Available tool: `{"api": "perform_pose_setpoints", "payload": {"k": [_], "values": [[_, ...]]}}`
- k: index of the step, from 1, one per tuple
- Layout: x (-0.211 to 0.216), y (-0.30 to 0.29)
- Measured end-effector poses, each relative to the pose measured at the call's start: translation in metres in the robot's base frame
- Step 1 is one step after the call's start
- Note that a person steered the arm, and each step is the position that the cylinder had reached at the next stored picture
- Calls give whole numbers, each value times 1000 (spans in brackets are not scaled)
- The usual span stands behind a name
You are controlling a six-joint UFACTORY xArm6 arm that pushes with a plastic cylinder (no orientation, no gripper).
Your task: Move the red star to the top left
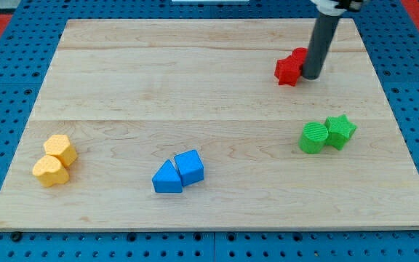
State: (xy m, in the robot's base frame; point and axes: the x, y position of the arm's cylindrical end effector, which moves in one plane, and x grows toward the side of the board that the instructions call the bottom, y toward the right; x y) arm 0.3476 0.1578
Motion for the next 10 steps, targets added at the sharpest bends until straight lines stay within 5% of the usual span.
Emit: {"api": "perform_pose_setpoints", "payload": {"k": [3,5,8,10], "values": [[-56,-119],[-9,-152],[-85,-350],[-98,-297]]}}
